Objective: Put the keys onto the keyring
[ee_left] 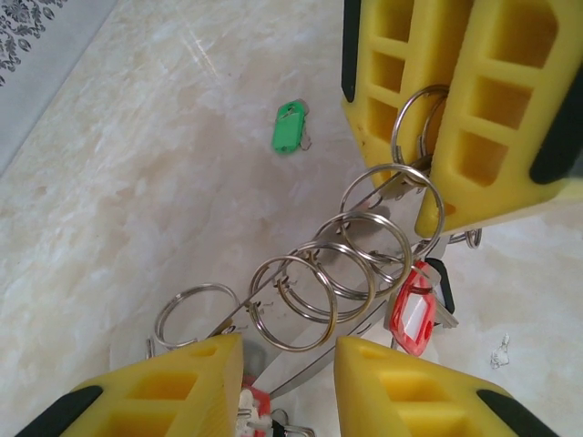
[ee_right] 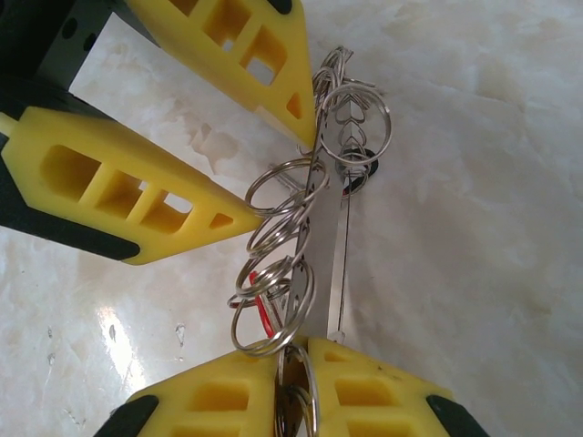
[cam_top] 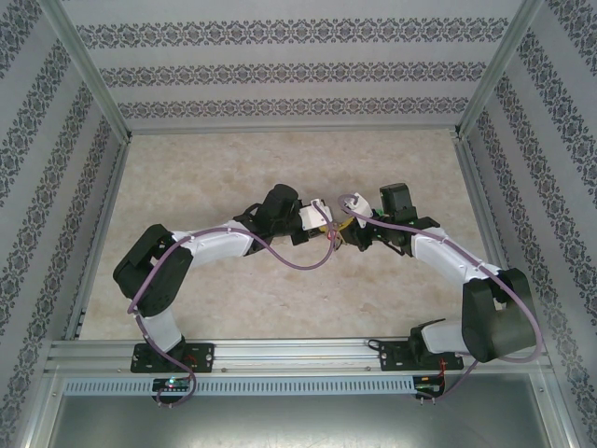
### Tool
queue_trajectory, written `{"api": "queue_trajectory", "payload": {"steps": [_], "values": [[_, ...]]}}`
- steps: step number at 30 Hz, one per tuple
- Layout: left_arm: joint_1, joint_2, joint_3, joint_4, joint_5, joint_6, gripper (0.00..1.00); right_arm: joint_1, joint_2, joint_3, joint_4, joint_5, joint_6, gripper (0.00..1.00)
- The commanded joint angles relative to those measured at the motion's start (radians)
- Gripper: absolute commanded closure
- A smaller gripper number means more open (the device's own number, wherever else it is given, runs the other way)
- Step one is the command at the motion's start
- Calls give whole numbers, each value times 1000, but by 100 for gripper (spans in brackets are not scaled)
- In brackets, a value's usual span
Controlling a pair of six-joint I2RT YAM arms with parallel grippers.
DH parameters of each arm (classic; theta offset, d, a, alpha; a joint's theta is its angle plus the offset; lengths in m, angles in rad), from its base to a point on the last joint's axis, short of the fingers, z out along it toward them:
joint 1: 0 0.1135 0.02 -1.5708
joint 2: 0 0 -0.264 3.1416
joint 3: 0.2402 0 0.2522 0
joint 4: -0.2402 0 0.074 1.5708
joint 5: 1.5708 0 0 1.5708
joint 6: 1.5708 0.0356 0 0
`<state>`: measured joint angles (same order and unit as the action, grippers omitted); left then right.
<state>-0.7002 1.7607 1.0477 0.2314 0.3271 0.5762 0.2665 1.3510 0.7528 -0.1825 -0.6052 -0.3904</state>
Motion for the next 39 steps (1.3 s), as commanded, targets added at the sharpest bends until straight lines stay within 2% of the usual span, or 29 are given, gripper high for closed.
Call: {"api": "queue_trajectory", "payload": {"steps": [1, 8, 16, 39], "values": [[-10, -31, 15, 40, -24, 11, 66, 12, -6, -21, -4, -14, 7, 100], [-16, -63, -18, 67, -46, 10, 62, 12, -5, -22, -5, -2, 20, 100], [-35, -99, -46, 77, -77, 46, 61, 11, 4, -15, -12, 10, 34, 100], [-48, -8, -15, 67, -59, 116, 60, 19, -9, -22, -38, 8, 38, 100]]}}
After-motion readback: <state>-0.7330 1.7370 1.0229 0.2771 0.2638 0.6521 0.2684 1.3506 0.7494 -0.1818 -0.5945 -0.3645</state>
